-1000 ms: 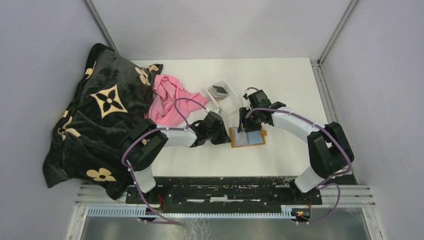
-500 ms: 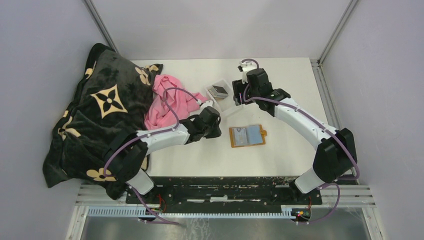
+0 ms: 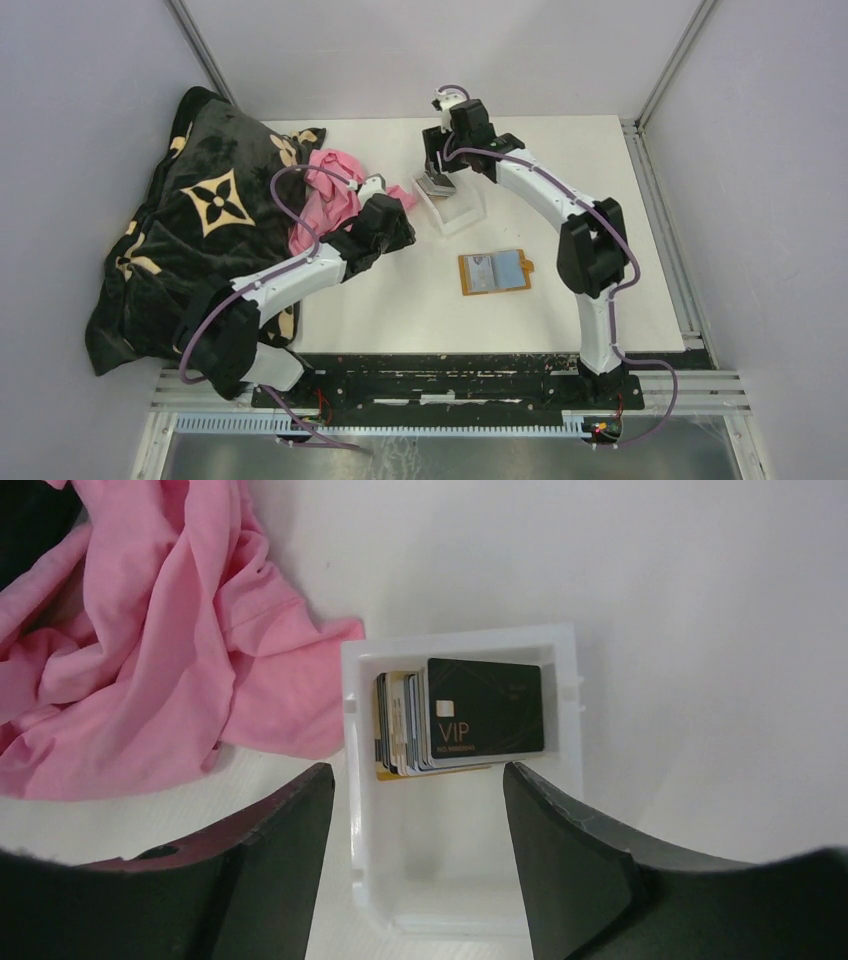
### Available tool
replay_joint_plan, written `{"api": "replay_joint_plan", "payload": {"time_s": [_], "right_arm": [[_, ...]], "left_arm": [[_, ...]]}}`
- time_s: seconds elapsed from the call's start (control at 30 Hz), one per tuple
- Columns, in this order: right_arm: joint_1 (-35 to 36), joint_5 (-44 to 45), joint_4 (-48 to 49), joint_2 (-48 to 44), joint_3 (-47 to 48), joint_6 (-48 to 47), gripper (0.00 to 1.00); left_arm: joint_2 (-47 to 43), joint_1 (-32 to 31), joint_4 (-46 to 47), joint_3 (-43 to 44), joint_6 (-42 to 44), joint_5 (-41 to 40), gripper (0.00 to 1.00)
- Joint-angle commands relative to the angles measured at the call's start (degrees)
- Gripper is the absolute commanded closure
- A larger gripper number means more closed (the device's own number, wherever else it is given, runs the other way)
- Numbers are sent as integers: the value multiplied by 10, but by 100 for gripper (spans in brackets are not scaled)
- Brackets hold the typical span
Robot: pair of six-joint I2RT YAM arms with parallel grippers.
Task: Put the credit cards into the card holder
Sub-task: Pick up the credit card from the storage box.
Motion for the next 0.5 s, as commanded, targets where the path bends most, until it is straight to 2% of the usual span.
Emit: {"api": "replay_joint_plan", "payload": {"time_s": [0.0,0.2,0.47], "right_arm": [[3,-53,-74,69,110,-11,30],[4,-68,-112,138,189,-4,29],[3,-73,-119,180,210,1,29]], "left_arm": [[20,18,32,11,32,11,44],[64,28,48,35,30,26,44],[119,47,67,70,24,37,45]]}}
